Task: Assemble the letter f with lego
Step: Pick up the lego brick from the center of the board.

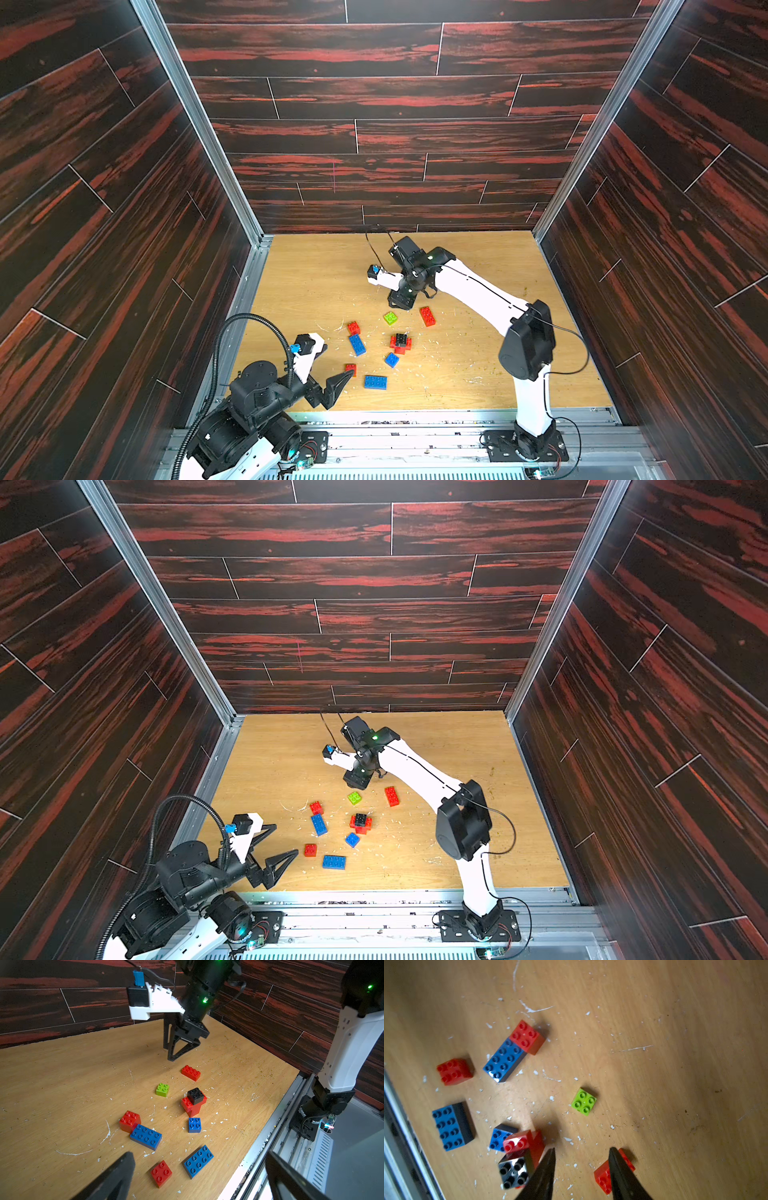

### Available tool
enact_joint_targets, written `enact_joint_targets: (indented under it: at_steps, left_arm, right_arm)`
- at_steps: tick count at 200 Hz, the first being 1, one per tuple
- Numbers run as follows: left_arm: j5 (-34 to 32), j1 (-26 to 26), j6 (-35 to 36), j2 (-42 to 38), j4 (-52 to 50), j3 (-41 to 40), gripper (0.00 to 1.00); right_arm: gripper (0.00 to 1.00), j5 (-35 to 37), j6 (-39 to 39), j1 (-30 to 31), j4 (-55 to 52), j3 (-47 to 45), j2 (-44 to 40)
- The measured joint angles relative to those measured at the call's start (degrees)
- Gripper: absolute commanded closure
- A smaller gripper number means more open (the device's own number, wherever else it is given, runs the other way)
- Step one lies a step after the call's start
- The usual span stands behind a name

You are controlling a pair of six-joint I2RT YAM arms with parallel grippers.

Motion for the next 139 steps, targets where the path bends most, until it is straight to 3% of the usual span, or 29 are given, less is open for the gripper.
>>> enact_joint_targets:
  at_steps: [61, 139]
  left_arm:
    - [-0.09, 0.0, 0.0, -0.48, 0.0, 0.0, 0.0]
    - [-0.39, 0.0, 0.0, -0.7, -0.02, 0.0, 0.0]
  right_arm:
    - [0.56, -0.35, 8.79, -1.95, -1.77, 4.66, 8.7]
    - [0.56, -2.78, 11.69, -1.84, -3.48, 7.76, 12.9]
